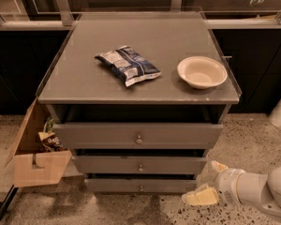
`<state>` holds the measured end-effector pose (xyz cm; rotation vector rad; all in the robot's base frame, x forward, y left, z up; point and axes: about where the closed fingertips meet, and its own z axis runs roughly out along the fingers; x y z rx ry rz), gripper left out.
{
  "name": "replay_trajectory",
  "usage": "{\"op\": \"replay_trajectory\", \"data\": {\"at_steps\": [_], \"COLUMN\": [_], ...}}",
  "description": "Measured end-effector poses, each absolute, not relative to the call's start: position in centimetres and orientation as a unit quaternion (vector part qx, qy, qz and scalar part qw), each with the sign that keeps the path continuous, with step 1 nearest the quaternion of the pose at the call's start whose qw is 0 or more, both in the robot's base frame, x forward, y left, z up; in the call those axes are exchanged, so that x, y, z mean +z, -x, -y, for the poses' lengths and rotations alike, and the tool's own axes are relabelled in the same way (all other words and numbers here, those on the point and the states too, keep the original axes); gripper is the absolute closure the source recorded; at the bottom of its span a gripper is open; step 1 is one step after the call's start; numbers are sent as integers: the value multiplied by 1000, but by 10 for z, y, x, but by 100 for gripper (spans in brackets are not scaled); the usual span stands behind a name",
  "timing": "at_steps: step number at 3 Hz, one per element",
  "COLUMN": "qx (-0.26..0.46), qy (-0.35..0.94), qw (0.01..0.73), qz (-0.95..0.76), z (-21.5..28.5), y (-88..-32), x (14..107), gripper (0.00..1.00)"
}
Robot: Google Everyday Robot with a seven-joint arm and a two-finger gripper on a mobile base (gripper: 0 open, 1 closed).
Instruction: Open middle drawer
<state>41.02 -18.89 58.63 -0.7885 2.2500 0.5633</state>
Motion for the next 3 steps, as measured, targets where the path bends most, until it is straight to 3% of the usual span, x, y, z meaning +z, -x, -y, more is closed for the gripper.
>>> {"op": "replay_trajectory", "data": {"at_steps": [3], "qx": [228], "qy": [294], "qw": [330], "qz": [-868], "z": [181], "y": [-459], "x": [510], "gripper": [0]}}
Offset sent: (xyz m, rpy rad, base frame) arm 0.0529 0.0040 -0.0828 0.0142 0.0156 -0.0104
